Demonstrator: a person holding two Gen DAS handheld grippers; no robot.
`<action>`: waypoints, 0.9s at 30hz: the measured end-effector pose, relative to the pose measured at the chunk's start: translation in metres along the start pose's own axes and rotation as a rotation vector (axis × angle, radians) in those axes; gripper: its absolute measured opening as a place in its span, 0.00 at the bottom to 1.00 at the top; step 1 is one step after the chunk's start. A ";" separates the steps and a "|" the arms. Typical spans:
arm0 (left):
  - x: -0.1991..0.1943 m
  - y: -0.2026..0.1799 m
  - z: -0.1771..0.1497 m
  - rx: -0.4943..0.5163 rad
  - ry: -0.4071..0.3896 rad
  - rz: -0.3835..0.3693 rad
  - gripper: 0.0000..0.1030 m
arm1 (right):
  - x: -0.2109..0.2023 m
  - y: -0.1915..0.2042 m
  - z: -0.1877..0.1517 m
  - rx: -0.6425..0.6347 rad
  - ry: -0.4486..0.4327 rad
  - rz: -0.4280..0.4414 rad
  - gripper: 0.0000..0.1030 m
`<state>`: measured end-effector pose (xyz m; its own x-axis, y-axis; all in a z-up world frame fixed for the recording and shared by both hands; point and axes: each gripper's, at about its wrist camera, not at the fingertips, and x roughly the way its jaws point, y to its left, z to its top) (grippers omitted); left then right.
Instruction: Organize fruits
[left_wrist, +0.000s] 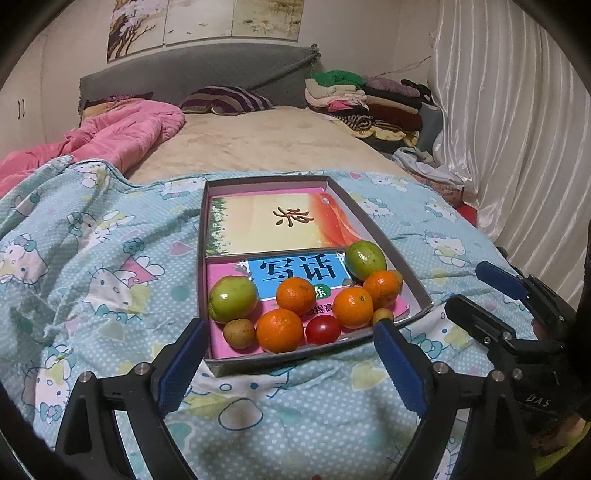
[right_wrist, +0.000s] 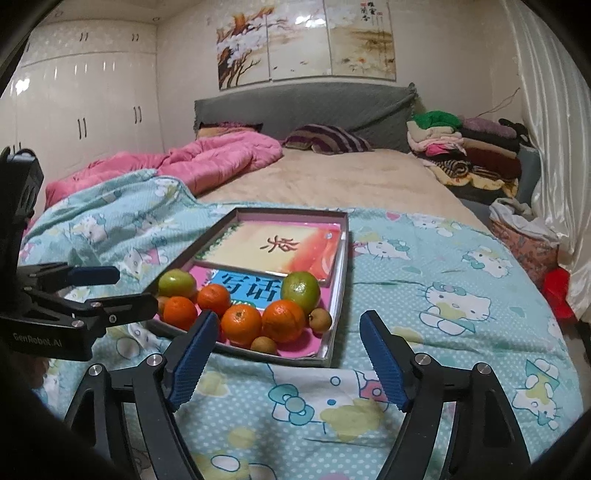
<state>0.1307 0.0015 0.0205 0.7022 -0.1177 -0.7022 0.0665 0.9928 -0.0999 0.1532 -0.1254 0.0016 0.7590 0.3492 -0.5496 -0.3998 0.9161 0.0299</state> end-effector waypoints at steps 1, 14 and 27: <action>-0.003 0.000 -0.002 -0.001 -0.008 0.003 0.88 | -0.003 0.001 0.000 0.004 -0.007 0.002 0.78; -0.027 0.008 -0.037 -0.025 -0.031 0.052 0.89 | -0.030 0.014 -0.014 0.020 -0.017 0.012 0.80; -0.040 0.012 -0.060 -0.070 -0.036 0.069 0.89 | -0.045 0.025 -0.039 0.072 0.010 0.011 0.82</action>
<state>0.0605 0.0167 0.0049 0.7287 -0.0466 -0.6833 -0.0321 0.9943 -0.1020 0.0884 -0.1258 -0.0057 0.7493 0.3580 -0.5571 -0.3698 0.9241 0.0964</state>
